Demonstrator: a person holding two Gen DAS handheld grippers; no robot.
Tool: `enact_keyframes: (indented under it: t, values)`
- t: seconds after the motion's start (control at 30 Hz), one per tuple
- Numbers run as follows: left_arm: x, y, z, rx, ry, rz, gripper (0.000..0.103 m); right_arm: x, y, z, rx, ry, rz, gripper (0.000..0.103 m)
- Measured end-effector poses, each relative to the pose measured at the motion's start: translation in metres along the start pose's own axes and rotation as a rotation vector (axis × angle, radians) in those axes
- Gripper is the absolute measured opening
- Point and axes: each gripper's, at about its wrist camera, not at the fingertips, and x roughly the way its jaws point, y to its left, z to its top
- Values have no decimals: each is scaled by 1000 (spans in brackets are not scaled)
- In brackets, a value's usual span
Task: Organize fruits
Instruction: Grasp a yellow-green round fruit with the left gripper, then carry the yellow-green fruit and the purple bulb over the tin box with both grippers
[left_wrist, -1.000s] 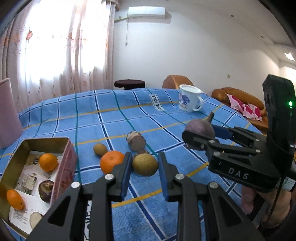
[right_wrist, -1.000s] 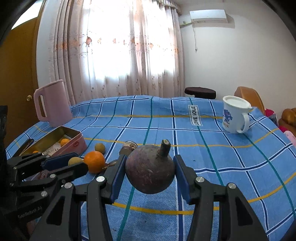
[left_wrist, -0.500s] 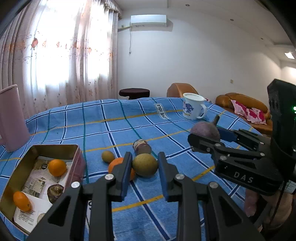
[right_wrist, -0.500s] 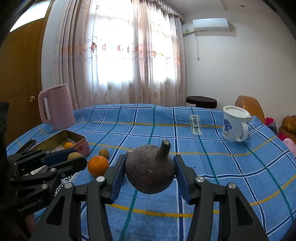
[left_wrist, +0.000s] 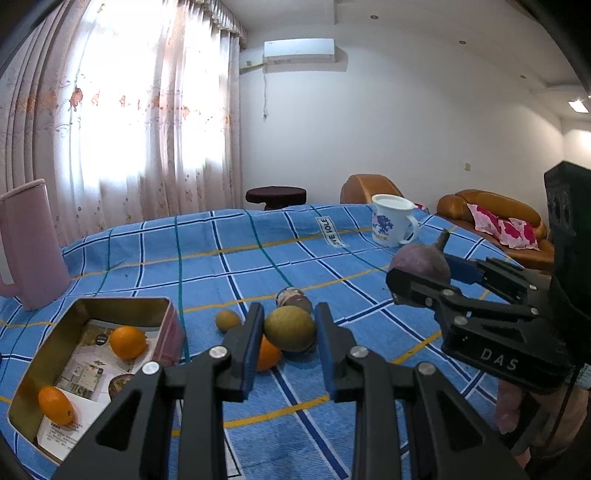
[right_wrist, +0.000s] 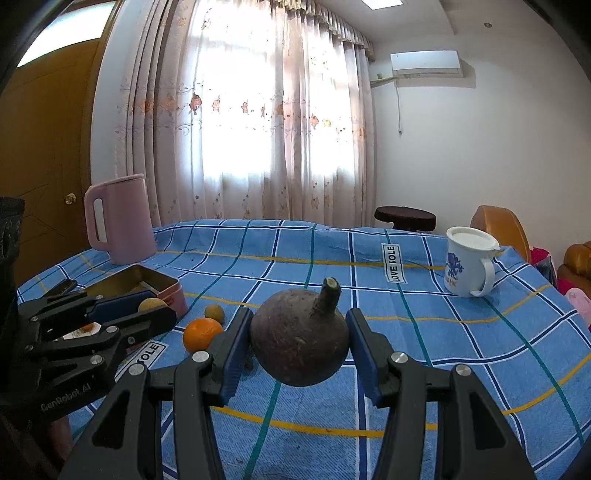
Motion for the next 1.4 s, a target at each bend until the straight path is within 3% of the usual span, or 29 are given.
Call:
enact_keyframes:
  t: [0.5,0.83,1.4]
  values:
    - [-11,5,3,26,-67,57,30,-15,9,1,-40,-82,7,53]
    - [-15,28,4,-17,-71,74,29,-4,25,4,-66,-52,40,53]
    - [-29,109,0,-141,-65,162,29,36,97,39,-141,-5,220,53]
